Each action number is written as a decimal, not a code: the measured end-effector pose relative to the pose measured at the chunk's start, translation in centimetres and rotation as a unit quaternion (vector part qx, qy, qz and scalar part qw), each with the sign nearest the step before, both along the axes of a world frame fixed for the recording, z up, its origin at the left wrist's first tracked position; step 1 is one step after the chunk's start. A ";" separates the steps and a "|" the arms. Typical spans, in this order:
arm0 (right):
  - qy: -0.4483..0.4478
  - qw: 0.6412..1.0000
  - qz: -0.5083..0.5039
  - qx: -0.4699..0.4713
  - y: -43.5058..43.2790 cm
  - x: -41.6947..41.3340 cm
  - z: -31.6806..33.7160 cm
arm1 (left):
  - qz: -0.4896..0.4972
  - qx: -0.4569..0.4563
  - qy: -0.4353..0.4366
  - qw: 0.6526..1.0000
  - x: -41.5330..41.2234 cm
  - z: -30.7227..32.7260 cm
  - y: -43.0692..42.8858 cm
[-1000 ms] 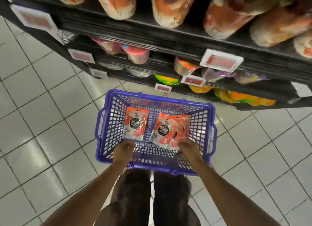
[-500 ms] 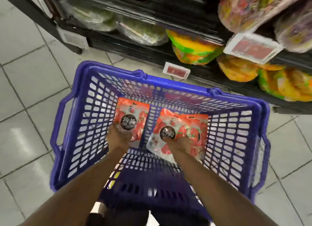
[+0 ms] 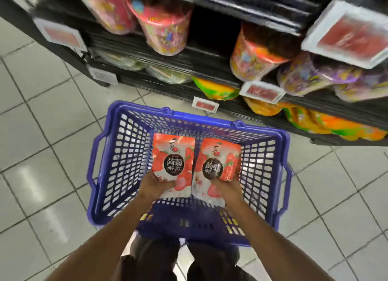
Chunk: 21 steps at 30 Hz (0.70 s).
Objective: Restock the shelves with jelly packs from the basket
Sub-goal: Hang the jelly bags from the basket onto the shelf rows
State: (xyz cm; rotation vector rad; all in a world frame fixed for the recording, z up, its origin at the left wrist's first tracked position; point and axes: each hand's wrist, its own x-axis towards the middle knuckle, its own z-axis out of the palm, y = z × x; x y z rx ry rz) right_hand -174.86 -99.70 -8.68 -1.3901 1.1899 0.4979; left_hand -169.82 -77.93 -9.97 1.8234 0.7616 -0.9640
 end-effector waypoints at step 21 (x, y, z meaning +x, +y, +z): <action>-0.337 0.940 -0.055 0.025 -4.1 2.3 59.3 | -0.037 -0.251 -0.257 0.932 6.3 60.7 -3.3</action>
